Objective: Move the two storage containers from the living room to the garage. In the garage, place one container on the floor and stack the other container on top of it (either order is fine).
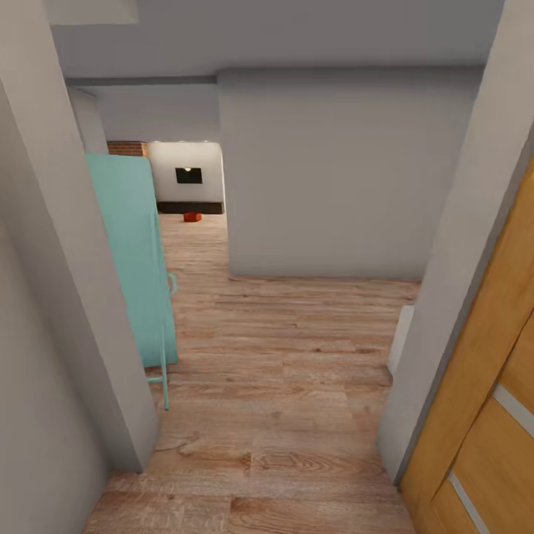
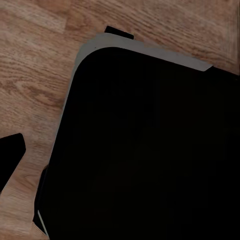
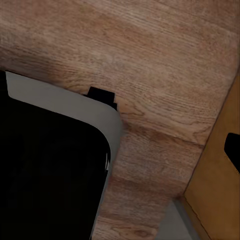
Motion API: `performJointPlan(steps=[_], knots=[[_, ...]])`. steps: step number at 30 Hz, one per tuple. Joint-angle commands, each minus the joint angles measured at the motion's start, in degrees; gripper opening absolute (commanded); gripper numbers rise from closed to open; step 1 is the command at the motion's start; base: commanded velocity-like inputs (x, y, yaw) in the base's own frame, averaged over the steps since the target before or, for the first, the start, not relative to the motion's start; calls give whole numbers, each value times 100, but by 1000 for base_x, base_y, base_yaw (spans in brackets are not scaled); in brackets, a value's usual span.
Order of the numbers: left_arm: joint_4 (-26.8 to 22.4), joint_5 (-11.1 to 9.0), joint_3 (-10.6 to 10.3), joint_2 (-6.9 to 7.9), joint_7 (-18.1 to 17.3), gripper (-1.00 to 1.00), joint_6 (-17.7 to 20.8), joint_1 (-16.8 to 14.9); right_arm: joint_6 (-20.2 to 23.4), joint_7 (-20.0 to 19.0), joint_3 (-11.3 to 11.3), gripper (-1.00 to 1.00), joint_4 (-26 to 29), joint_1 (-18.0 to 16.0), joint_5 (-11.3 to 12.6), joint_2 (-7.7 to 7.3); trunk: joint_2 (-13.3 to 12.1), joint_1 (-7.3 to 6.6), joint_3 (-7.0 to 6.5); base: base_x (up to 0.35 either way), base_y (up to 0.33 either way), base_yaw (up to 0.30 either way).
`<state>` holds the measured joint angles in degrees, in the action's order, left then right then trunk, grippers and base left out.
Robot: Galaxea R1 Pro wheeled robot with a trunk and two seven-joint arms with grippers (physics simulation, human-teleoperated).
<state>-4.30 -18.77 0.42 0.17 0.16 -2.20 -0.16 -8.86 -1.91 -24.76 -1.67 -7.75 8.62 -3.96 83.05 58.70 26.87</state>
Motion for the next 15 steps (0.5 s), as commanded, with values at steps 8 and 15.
performJointPlan(steps=[8, 15], knots=[[4, -22, 2, -8, 2, 100, -17, -2, 6, -35, -29, 100, -26, -7, 78, 45, 2, 3, 5, 322, 0, 0], [6, -22, 2, -18, 2, 100, -17, -2, -21, -26, -33, 100, -23, -7, 76, 33, 2, 3, 5, 322, 0, 0]])
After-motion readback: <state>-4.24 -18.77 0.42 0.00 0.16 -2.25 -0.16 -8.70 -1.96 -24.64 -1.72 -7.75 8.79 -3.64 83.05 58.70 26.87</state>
